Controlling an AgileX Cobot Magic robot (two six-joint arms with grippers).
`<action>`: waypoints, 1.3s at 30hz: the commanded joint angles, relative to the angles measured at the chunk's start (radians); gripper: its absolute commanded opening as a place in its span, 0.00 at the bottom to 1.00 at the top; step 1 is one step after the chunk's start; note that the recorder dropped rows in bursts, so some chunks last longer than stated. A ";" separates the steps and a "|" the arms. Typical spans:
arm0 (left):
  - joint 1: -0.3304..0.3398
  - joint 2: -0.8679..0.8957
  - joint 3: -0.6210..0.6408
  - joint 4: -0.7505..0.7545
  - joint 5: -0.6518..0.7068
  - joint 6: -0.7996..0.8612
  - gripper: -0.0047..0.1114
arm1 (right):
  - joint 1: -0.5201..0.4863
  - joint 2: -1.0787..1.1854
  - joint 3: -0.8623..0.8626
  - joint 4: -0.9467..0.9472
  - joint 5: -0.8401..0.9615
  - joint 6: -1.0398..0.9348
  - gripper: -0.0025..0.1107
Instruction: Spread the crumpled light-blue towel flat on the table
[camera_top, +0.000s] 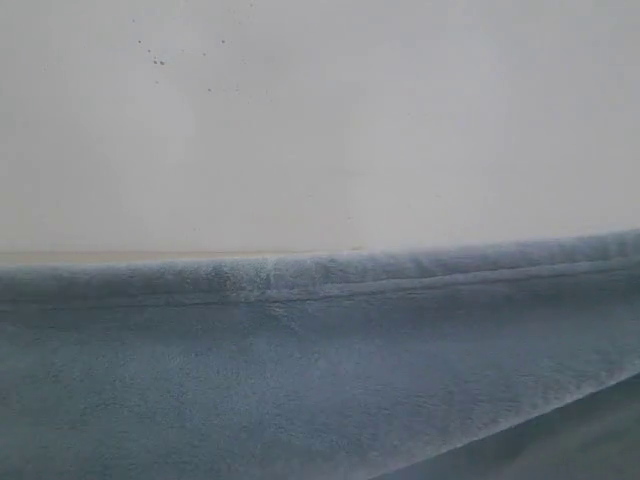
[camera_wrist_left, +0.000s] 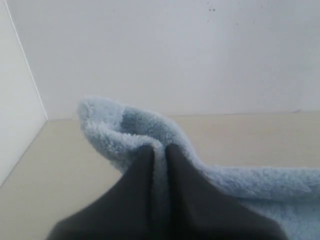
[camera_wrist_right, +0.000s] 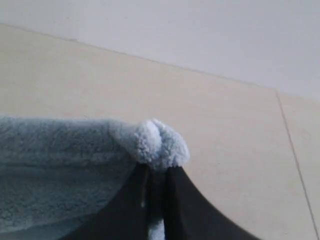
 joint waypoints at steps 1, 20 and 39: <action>0.002 -0.080 -0.095 -0.132 0.058 0.148 0.08 | 0.040 -0.143 -0.024 -0.082 0.084 0.051 0.05; 0.002 0.188 0.128 0.078 -0.030 0.089 0.08 | 0.335 0.247 -0.067 -0.591 0.204 0.329 0.05; 0.190 1.624 -0.198 1.258 -0.386 -1.290 0.16 | -0.065 1.461 -0.849 -0.301 -0.275 0.117 0.15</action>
